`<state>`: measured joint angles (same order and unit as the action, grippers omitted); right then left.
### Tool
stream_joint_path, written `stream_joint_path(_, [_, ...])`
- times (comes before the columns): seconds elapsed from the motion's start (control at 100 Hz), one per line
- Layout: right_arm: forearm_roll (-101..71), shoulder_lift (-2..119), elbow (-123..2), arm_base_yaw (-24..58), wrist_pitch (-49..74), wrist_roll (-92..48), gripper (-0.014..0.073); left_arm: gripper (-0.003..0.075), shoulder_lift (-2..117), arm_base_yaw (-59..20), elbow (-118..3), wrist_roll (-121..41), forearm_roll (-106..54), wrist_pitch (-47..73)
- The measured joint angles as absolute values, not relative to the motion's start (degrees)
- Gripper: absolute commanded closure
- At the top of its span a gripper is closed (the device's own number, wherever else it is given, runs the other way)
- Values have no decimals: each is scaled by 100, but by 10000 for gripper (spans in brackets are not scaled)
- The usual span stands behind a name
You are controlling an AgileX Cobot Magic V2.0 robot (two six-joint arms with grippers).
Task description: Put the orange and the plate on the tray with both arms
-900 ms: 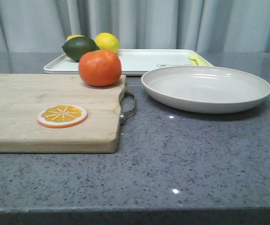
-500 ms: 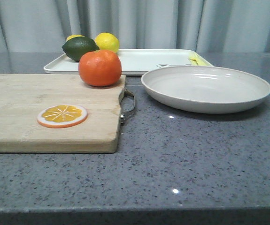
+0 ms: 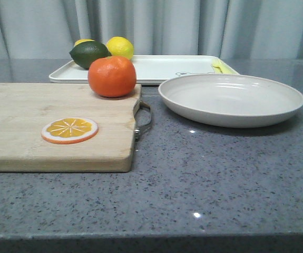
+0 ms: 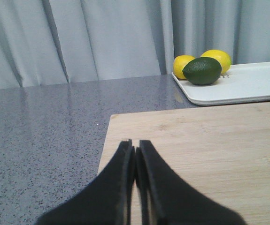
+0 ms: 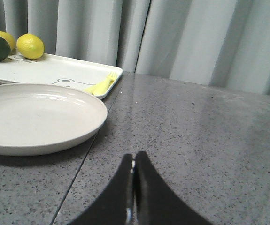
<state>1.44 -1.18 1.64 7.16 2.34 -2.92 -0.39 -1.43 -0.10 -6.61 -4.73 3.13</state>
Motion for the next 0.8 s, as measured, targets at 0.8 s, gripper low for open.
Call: stream_joint_path(0.8, [-1327, 2141, -3340, 716, 3838, -203, 662, 739, 2444, -143, -3596, -793, -1233, 3845])
